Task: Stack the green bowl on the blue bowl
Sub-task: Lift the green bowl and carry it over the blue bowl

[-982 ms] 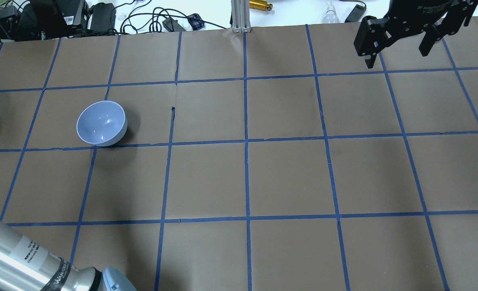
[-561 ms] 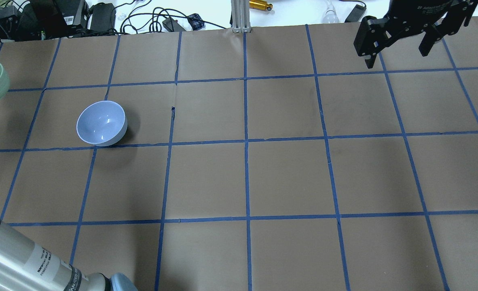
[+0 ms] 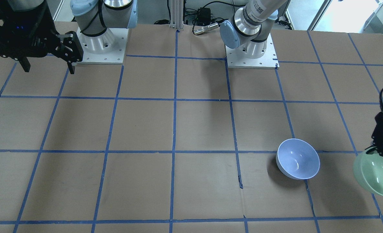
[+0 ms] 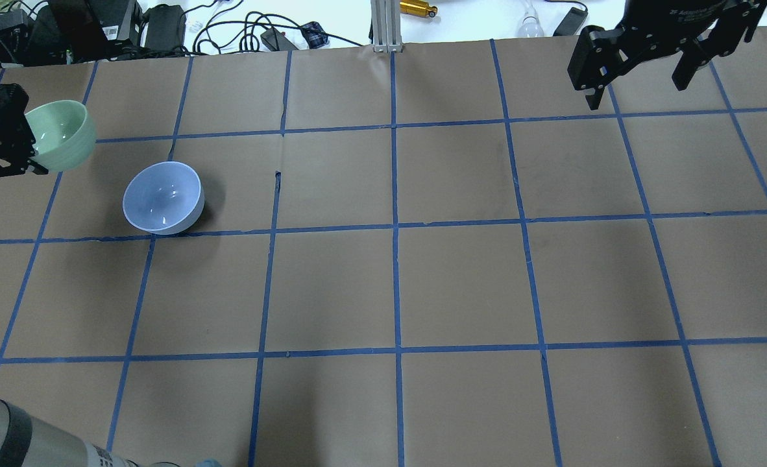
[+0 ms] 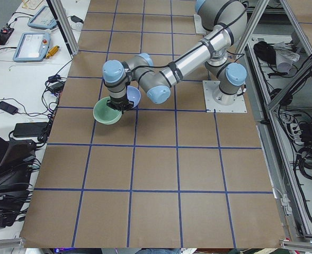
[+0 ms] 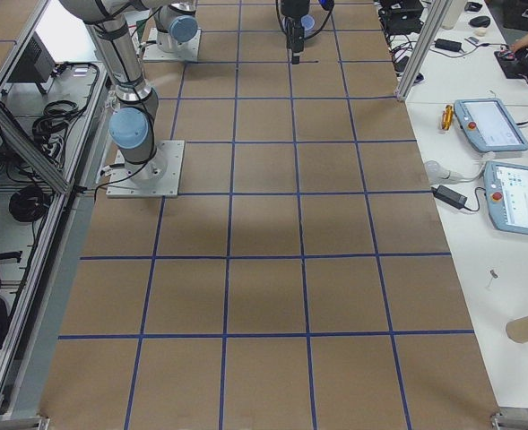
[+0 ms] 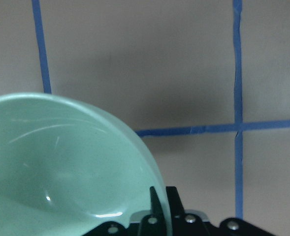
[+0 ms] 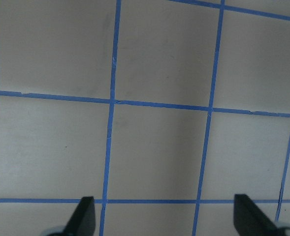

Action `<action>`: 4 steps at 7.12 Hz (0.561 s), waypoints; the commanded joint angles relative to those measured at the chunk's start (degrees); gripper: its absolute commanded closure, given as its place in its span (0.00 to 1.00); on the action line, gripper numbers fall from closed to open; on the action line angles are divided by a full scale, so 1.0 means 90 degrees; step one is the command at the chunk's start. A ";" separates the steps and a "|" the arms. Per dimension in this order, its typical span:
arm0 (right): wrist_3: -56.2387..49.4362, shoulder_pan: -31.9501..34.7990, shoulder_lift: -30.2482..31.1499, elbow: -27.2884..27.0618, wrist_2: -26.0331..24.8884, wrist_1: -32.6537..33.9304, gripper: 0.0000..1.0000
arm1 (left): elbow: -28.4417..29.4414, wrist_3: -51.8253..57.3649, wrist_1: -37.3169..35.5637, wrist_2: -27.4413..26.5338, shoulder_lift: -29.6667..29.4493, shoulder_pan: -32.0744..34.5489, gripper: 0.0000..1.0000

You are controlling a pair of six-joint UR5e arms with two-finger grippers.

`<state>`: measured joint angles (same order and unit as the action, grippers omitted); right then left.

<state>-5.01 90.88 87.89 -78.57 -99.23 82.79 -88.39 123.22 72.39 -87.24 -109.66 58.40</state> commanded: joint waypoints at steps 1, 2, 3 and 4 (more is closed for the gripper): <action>0.0000 0.0000 0.0000 0.0000 0.0000 0.0000 0.00 | -0.0848 -0.0457 -0.0083 -0.0043 0.0814 0.0540 1.00; 0.0000 0.0000 0.0000 0.0000 0.0000 0.0000 0.00 | -0.1220 -0.0507 -0.0326 -0.0063 0.1098 0.0726 1.00; 0.0000 0.0000 0.0000 0.0000 0.0000 0.0000 0.00 | -0.1678 -0.0749 -0.0821 -0.0072 0.1343 0.0969 1.00; 0.0000 0.0000 0.0000 0.0000 0.0000 0.0000 0.00 | -0.2262 -0.0770 -0.1387 -0.0072 0.1509 0.1069 1.00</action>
<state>-5.01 90.88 87.89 -78.57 -99.23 82.79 -103.09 117.22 65.30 -87.83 -98.29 66.42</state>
